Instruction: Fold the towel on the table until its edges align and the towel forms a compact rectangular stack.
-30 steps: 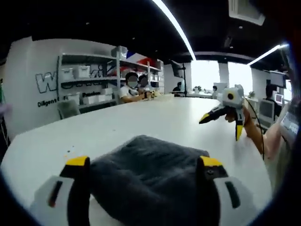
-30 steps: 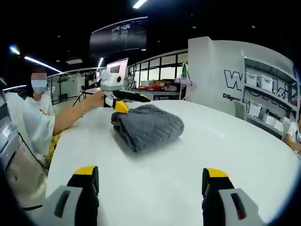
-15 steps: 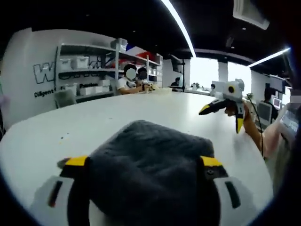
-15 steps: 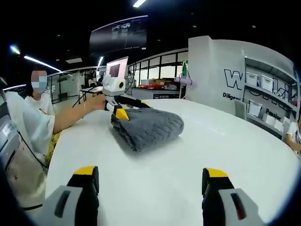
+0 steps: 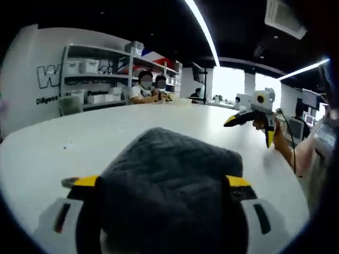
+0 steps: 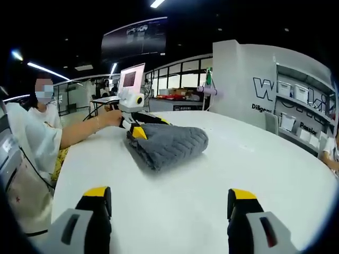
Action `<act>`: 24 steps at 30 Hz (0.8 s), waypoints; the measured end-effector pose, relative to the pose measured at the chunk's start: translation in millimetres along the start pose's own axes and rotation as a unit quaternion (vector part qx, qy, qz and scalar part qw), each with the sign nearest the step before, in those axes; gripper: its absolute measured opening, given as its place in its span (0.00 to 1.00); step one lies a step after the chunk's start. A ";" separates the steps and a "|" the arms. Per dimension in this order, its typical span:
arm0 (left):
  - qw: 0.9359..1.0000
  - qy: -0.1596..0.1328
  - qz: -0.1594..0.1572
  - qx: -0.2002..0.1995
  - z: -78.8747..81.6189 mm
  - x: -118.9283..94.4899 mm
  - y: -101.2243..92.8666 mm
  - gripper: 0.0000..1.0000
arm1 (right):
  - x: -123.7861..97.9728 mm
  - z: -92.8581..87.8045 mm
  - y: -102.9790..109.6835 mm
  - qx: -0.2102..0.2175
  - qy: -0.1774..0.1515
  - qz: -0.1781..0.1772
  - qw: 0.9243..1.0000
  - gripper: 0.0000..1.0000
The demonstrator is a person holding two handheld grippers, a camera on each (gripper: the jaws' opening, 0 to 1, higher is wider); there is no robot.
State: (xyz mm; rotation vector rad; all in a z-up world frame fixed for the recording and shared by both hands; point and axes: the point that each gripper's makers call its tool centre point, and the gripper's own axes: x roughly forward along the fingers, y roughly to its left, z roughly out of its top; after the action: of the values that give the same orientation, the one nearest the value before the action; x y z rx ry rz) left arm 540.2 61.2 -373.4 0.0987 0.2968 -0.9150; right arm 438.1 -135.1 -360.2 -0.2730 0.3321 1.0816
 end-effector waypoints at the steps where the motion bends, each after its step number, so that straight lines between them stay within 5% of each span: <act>1: 1.000 0.000 0.000 0.001 0.2 -0.1 0.3 1.00 | 0.0 0.1 0.0 0.000 0.000 0.000 1.000 0.95; 13: 0.994 0.014 0.047 0.099 27.6 -17.0 -6.5 1.00 | 2.0 -3.1 -2.0 0.007 0.005 0.000 1.000 0.95; 24: 0.992 -0.020 0.066 0.109 57.5 -52.6 -18.4 1.00 | 3.8 -6.6 -3.2 0.012 0.011 0.000 1.000 0.95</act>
State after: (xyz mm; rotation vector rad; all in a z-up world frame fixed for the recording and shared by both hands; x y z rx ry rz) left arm 507.6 78.2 -302.3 0.2973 0.1510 -0.8135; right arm 441.7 -135.9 -367.6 -0.2632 0.3638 1.0755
